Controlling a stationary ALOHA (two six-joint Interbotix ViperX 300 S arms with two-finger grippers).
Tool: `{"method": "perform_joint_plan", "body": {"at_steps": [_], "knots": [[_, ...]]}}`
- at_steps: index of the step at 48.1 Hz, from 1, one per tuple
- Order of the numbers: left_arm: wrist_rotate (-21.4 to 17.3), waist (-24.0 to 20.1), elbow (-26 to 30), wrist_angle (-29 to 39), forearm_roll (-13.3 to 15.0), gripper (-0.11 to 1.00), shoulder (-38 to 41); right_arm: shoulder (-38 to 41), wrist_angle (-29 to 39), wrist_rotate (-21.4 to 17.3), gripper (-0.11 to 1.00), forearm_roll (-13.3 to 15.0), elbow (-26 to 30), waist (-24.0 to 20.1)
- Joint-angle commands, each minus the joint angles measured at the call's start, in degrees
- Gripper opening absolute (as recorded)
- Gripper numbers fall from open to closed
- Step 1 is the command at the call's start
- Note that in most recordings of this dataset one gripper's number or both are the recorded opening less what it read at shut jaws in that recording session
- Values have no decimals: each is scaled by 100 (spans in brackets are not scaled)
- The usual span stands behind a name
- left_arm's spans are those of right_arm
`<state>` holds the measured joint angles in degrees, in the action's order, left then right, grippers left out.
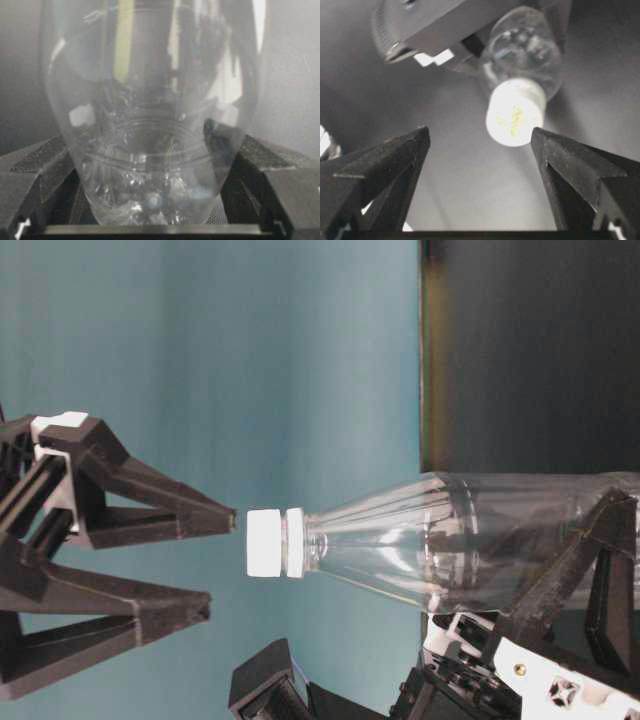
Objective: Open the bottle cap by holding the bottle with the left arm and twisting the cap with the right arm.
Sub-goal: 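Swing the right gripper over the bottle and close on the white cap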
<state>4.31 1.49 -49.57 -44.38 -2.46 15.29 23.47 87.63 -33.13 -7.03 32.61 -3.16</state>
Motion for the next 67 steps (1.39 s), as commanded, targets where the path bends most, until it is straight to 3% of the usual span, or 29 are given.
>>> {"method": "perform_joint_plan", "body": {"at_steps": [1, 24, 31, 37, 42, 49, 59, 67], "knots": [[9, 9, 9, -9, -9, 82, -35, 35, 0, -62, 78, 70, 18, 70], [9, 9, -44, -9, -9, 82, -44, 105, -9, -62, 76, 79, -202, 88], [-9, 9, -35, -9, -9, 82, -44, 114, -44, -53, 60, 97, -202, 88], [-9, 9, -35, -9, -9, 82, -44, 123, -18, 18, 38, 105, -211, 88], [-18, -9, -44, -9, -9, 82, -44, 123, 9, 237, 37, 97, -211, 97], [-18, -18, -26, -9, -9, 82, -44, 123, 88, 1134, 37, 97, -202, 97], [-70, -26, 0, -9, -9, 82, -26, 141, 132, 3278, 37, 88, -158, -35], [-79, -26, -35, -9, -9, 82, -9, 149, 79, 4605, 37, 97, -158, -141]]}}
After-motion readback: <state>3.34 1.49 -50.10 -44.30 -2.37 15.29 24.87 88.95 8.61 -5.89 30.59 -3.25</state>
